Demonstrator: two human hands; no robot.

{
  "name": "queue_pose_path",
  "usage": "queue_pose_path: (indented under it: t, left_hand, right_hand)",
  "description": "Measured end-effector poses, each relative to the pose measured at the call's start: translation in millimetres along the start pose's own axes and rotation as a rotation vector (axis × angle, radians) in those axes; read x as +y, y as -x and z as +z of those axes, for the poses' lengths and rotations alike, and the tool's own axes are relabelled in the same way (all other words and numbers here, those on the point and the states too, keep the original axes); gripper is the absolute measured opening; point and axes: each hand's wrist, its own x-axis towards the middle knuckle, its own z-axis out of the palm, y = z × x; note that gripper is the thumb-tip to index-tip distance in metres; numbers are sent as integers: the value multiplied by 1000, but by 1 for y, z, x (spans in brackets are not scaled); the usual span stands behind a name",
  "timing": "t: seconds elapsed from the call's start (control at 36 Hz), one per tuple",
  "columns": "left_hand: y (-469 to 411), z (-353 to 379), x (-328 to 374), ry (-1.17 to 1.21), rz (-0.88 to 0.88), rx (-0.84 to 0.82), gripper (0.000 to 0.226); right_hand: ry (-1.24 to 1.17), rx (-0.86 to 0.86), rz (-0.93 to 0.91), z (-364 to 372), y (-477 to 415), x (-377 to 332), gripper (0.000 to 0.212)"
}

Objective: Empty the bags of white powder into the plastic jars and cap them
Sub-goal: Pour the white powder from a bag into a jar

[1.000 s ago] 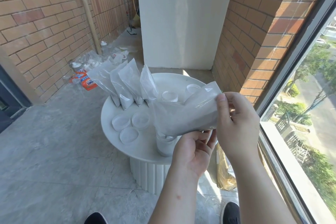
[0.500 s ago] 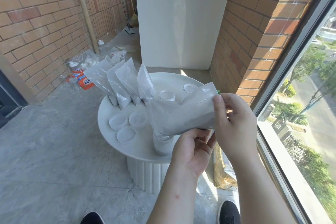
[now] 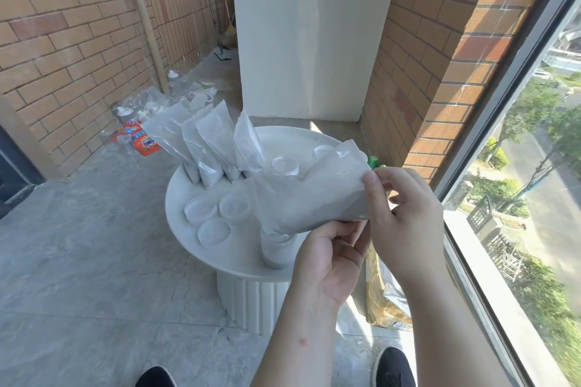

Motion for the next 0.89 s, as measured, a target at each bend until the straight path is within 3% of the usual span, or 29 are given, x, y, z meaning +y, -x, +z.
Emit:
queue_pose_path:
  t: [0.89]
  left_hand:
    - [-4, 2, 4, 38, -15, 69, 40]
  right_hand:
    - [44, -4, -49, 7, -5, -8, 14]
